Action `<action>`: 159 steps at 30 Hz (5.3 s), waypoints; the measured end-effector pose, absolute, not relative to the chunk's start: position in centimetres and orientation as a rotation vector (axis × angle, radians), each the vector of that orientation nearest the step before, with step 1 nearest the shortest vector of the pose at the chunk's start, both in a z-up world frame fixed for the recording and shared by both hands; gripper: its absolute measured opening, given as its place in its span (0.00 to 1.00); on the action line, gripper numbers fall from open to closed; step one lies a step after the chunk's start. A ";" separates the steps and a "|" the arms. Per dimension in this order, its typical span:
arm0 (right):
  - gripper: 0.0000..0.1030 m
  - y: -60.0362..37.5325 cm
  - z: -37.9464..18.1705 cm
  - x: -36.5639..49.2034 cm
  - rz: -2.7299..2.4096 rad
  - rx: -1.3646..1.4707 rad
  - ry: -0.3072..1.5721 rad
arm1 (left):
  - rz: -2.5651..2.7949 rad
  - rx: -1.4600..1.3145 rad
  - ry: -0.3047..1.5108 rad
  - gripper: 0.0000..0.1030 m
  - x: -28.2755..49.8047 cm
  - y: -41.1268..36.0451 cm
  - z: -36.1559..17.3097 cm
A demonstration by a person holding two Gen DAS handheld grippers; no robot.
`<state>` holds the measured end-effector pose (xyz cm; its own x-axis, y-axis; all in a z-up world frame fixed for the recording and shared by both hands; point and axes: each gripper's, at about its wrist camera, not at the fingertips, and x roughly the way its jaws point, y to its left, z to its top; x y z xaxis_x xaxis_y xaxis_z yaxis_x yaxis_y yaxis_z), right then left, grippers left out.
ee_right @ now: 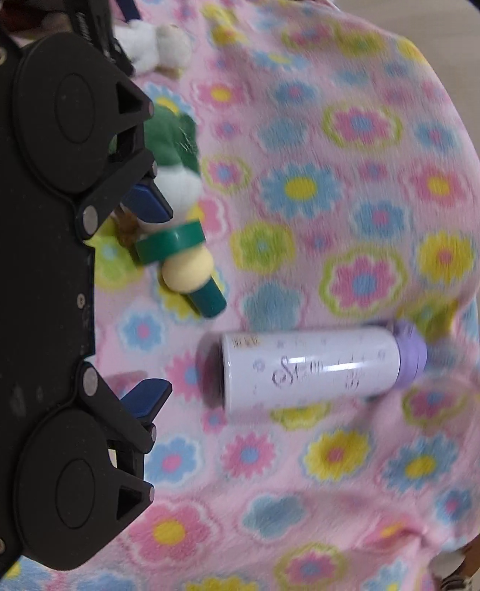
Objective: Organize soft objects
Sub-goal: 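Position the left tool over the white plush lamb while right tool approaches the green tape roll, then grasp the white plush lamb with left tool while right tool grasps the green tape roll, then carry the lamb and tape roll over the basket with both tools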
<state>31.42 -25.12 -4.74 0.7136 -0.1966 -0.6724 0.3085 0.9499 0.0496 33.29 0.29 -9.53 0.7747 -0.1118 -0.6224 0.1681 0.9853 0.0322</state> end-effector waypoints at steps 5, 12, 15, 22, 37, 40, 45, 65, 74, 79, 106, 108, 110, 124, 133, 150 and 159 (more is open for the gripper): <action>0.84 -24.7 -5.2 32.4 -0.341 0.059 0.713 | -0.152 0.088 0.668 0.98 33.3 0.3 -9.5; 0.83 -26.6 -6.7 32.2 -0.429 0.081 0.776 | -0.152 0.085 0.669 0.98 33.3 0.3 -9.5; 0.79 -26.6 -6.7 31.8 -0.423 0.083 0.762 | -0.152 0.086 0.669 0.98 33.3 0.3 -9.5; 0.77 -25.3 -6.9 30.9 -0.321 0.100 0.815 | -0.152 0.085 0.669 0.98 33.3 0.3 -9.5; 0.82 -26.0 -3.6 33.7 -0.353 0.171 0.728 | -0.151 0.083 0.670 0.98 33.3 0.3 -9.5; 0.84 -26.3 -4.0 33.3 -0.358 0.190 0.725 | -0.151 0.084 0.670 0.98 33.3 0.3 -9.5; 0.88 -26.0 -4.3 30.2 -0.311 0.191 0.747 | -0.148 0.075 0.676 0.98 33.3 0.3 -9.5; 0.95 -22.2 -8.3 30.5 -0.195 -0.103 0.733 | -0.149 0.073 0.676 0.98 33.3 0.3 -9.5; 0.98 -23.6 -8.8 31.1 -0.095 -0.025 0.755 | -0.152 0.066 0.680 0.98 33.3 0.5 -9.5; 0.97 -23.3 -9.0 31.2 -0.095 -0.022 0.749 | -0.155 0.057 0.688 0.98 33.5 0.5 -9.6; 0.57 -24.2 -8.4 29.4 -0.084 0.057 0.673 | -0.240 0.063 0.680 0.52 32.4 -0.9 -7.8; 0.57 -24.2 -8.4 29.4 -0.085 0.060 0.672 | -0.248 0.073 0.668 0.52 31.6 -1.1 -7.2; 0.57 -24.2 -8.4 29.3 -0.086 0.062 0.671 | -0.256 0.078 0.656 0.52 30.4 -1.3 -6.4; 0.47 -23.5 -7.7 27.3 -0.106 0.002 0.729 | -0.241 0.071 0.650 0.53 20.0 0.3 -2.4; 0.46 -23.6 -4.7 21.3 -0.124 0.034 0.739 | -0.273 0.110 0.667 0.53 14.0 0.2 -2.5; 0.47 -18.2 3.2 1.9 0.033 0.218 0.587 | -0.335 0.023 0.690 0.53 3.3 1.2 -1.8; 0.47 -16.0 2.4 -3.0 0.052 0.216 0.673 | -0.351 0.015 0.778 0.53 0.8 1.5 -3.6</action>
<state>-2.97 -16.03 2.36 0.7814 0.1176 -0.6128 0.0217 0.9764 0.2151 0.84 1.50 -3.61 0.6571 -0.3046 -0.6895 0.3155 0.9419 -0.1154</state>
